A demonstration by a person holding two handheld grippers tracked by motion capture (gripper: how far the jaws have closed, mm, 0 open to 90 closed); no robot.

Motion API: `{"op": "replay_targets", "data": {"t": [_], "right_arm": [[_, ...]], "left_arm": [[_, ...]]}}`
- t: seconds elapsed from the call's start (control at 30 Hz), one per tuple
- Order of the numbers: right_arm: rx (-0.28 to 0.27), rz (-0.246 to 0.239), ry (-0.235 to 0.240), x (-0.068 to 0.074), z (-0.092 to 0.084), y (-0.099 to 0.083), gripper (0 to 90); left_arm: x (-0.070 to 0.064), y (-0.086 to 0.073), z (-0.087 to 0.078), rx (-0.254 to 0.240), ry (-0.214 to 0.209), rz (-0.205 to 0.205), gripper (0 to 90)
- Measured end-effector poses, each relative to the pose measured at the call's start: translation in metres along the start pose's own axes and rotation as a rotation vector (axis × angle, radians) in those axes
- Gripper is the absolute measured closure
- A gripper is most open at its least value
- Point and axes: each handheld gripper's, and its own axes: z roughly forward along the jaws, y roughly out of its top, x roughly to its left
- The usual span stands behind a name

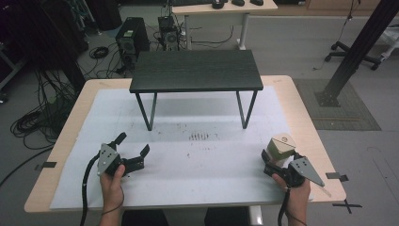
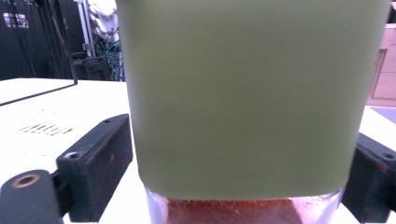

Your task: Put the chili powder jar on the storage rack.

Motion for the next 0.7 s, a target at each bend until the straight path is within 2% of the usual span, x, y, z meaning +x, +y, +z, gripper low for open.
{"op": "replay_targets", "data": {"t": [0.2, 0.7], "right_arm": [[0.005, 0.005, -0.026, 0.0013, -0.0011, 0.0002, 16.7], [0.008, 0.017, -0.044, 0.0016, -0.0017, 0.0002, 27.2]], "left_arm": [[0.0000, 0.0000, 0.0000, 0.000, 0.000, 0.000, 0.4], [-0.0001, 0.0000, 0.0000, 0.000, 0.000, 0.000, 0.4]]}}
